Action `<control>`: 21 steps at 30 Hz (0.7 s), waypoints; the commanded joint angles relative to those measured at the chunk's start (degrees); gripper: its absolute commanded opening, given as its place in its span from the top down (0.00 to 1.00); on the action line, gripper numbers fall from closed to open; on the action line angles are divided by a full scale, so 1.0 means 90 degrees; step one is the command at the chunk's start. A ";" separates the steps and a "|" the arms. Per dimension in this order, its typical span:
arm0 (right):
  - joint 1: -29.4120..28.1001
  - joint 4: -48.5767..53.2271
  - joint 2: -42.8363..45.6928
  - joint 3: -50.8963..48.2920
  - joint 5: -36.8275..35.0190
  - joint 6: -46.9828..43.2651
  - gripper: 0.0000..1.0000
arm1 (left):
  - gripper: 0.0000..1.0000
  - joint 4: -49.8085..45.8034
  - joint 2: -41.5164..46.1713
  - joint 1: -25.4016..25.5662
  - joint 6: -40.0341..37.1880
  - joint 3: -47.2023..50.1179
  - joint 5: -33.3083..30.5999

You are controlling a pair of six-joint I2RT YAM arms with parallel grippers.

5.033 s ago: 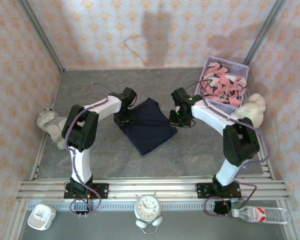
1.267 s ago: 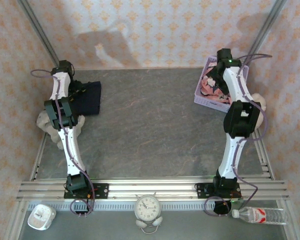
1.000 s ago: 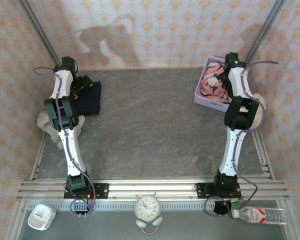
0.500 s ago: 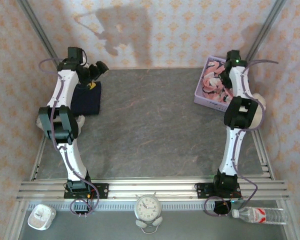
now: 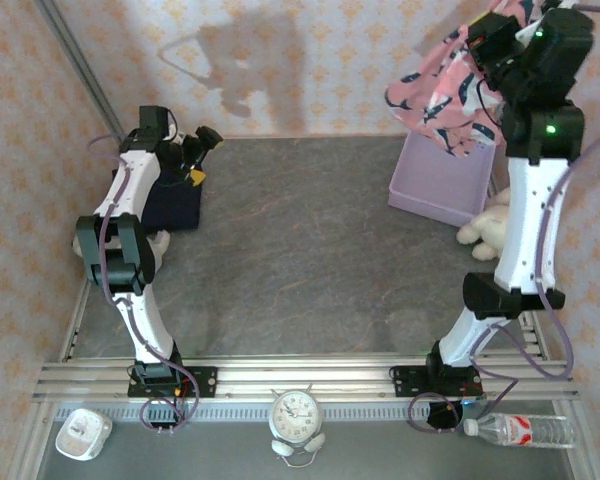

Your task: Fold and stack the mixed laundry pile

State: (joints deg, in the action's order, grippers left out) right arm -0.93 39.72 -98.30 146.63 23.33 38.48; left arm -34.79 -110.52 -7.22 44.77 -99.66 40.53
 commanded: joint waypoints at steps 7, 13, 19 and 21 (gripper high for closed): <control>-0.2472 0.0154 0.0091 -0.0209 0.1437 0.0544 1.00 | 0.00 0.0129 0.1389 0.0026 0.0102 0.0732 0.0106; -0.3587 0.0006 0.0469 -0.3266 0.0936 0.0559 1.00 | 0.00 0.0188 0.2229 0.0021 0.0145 0.1558 -0.0028; -0.3129 -0.0129 0.0764 -0.6296 -0.0371 0.0605 0.50 | 0.00 0.0128 0.2961 0.0021 0.0024 0.2383 -0.0301; -0.2993 0.0266 0.0848 -0.6506 -0.1188 0.0218 0.40 | 0.00 0.0035 0.3098 0.0022 -0.0081 0.2607 -0.0376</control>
State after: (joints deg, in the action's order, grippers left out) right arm -30.41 40.53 -94.76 88.31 24.16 43.64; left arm -33.58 -84.82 -7.22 45.89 -78.41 39.42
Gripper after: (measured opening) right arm 0.571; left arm 0.998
